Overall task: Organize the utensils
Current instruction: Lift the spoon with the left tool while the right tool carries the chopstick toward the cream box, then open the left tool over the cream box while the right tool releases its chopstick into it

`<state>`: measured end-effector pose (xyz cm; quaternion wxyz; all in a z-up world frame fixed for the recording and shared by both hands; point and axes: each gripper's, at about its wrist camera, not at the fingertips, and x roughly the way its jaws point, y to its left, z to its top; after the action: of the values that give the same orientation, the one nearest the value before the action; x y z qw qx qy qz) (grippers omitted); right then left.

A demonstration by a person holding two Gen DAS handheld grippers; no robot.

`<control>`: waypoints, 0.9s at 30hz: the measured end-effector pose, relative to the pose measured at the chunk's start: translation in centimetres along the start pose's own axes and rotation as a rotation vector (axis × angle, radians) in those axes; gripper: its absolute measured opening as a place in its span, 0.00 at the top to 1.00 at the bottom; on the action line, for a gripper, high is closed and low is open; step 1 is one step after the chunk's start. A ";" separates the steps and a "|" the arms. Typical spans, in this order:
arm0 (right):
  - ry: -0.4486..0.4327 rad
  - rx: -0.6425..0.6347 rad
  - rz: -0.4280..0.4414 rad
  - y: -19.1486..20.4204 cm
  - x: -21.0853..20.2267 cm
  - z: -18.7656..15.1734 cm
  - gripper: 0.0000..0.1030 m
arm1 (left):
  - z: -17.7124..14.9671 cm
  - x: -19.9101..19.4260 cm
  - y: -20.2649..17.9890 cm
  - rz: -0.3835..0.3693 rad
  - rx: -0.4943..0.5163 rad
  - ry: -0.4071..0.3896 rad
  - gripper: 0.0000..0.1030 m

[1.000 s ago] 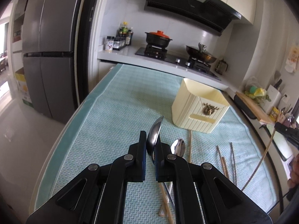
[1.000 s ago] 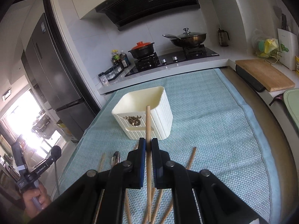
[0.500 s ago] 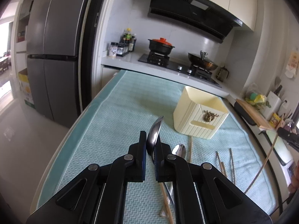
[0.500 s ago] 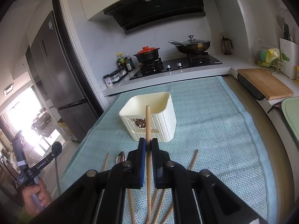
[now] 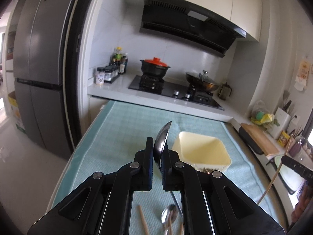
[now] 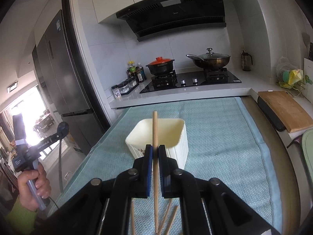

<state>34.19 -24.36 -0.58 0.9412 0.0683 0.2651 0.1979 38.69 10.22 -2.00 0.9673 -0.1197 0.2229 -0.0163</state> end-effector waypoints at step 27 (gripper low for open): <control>-0.006 -0.055 -0.044 -2.6 18.0 6.5 0.94 | 1.6 22.2 -6.9 0.207 0.170 0.013 0.95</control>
<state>52.59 -19.54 -4.18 0.9477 0.0370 0.2582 0.1842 59.54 1.97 -8.39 0.9690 -0.0138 0.2383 0.0641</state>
